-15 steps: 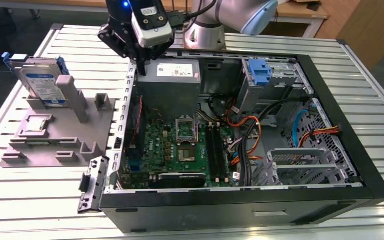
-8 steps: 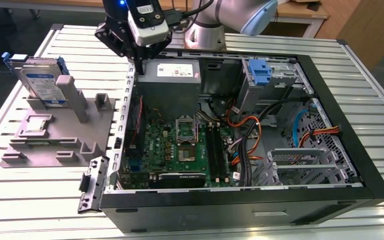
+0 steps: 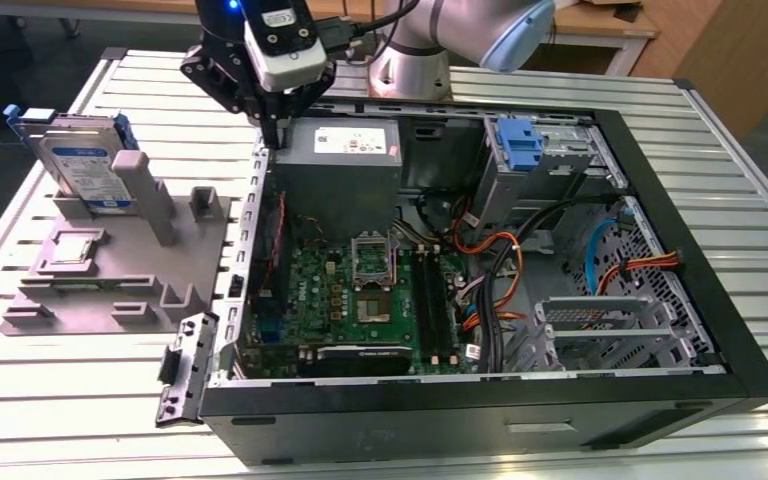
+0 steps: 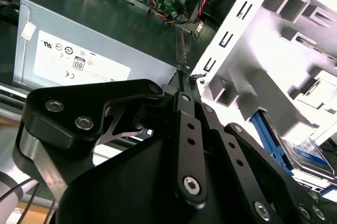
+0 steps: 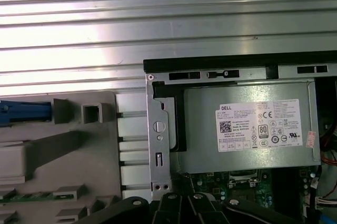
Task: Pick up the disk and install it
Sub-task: 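Reach for the disk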
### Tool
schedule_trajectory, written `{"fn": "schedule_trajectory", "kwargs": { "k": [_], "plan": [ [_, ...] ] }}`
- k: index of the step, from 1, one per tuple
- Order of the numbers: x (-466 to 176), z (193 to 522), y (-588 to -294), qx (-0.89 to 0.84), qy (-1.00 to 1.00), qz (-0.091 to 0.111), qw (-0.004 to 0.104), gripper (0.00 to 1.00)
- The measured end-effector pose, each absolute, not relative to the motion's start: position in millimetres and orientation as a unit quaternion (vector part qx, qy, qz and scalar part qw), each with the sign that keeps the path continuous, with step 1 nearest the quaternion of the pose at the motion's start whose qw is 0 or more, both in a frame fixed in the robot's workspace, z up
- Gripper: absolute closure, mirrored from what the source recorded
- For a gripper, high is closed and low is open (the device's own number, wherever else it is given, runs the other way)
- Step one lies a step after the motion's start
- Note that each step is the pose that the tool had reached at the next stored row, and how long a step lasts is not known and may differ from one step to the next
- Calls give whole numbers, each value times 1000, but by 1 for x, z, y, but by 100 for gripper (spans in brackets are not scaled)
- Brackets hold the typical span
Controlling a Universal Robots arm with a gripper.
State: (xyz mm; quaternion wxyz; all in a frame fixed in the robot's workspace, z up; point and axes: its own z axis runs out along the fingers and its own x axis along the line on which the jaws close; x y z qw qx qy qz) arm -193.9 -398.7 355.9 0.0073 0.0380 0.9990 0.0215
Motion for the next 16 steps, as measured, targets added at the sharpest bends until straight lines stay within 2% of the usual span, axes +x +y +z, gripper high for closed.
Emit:
{"fn": "schedule_trajectory", "kwargs": {
  "k": [16],
  "plan": [
    [-197,356,-399,38,999,24,7,90]
  ]
}}
